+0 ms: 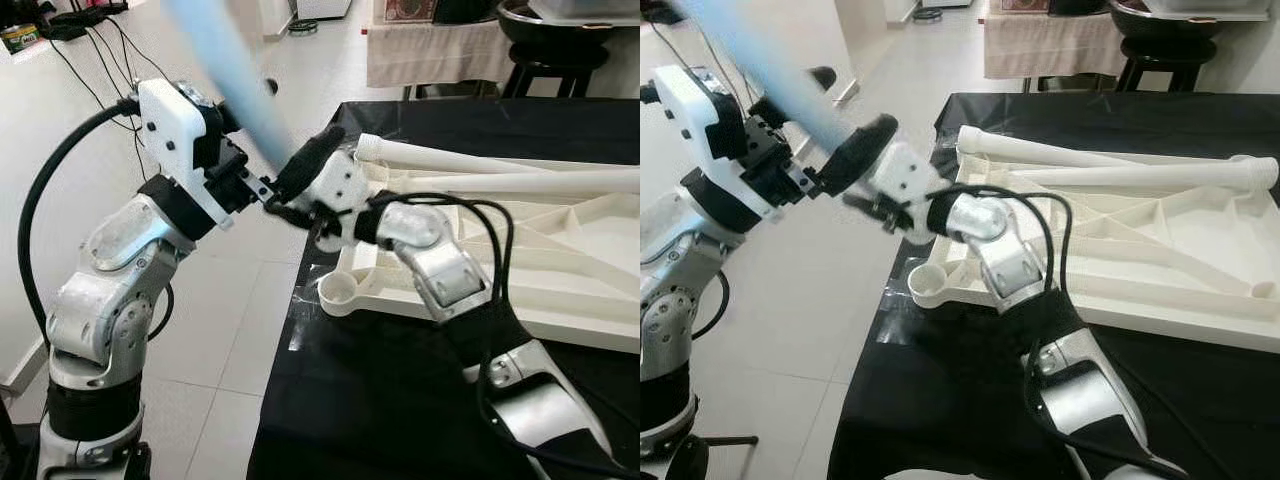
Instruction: Building children table
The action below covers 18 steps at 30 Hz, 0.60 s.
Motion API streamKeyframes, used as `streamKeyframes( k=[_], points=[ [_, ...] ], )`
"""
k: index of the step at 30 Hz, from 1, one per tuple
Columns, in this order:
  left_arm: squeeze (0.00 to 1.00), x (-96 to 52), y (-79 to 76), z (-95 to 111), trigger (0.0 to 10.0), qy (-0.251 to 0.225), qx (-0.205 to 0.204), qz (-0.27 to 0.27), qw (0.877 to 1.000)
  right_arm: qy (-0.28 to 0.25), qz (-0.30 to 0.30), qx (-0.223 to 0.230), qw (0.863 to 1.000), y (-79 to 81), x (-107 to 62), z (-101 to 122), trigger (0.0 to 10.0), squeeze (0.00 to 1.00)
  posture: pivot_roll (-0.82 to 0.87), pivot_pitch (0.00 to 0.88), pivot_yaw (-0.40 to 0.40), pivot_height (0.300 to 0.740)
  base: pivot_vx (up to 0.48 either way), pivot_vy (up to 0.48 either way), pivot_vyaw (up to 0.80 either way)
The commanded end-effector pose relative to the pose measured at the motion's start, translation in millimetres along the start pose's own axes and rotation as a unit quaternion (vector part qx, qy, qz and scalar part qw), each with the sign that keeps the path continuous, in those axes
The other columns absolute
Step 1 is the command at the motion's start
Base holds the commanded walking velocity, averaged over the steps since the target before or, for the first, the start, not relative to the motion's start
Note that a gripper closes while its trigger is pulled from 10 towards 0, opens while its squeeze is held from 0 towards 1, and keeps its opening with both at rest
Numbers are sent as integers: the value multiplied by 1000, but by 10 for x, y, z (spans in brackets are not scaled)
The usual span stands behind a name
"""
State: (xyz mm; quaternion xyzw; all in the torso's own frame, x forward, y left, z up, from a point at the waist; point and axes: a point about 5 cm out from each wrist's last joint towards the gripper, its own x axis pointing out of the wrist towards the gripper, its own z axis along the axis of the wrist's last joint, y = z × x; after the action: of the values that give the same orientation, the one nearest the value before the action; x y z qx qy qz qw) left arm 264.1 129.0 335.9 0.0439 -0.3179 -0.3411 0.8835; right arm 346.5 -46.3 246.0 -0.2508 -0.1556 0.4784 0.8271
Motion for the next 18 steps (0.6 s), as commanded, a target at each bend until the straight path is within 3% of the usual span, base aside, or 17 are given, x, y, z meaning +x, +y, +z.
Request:
streamKeyframes(
  k=[1,2,4,8,18],
  points=[
    [0,-9,45,23,10000,-5,10,10,1000,-9,19,-5,1000,70,47,54,10000,0,-79,45,81,740,0,0,0],
    [0,-9,59,28,10000,-9,9,15,1000,-7,19,-1,1000,78,53,43,10000,0,-80,46,83,740,0,0,0],
    [0,-13,90,43,0,-17,7,28,999,11,3,8,1000,47,52,-17,10000,0,-81,47,81,740,0,0,0],
    [0,-14,109,56,0,-24,5,37,999,45,-42,31,998,-29,36,-131,10000,0,-78,50,77,740,0,0,0],
    [0,-9,122,48,0,-26,4,41,999,69,-76,55,993,-49,20,-200,10000,0,-76,52,77,740,0,0,0]
  ],
)
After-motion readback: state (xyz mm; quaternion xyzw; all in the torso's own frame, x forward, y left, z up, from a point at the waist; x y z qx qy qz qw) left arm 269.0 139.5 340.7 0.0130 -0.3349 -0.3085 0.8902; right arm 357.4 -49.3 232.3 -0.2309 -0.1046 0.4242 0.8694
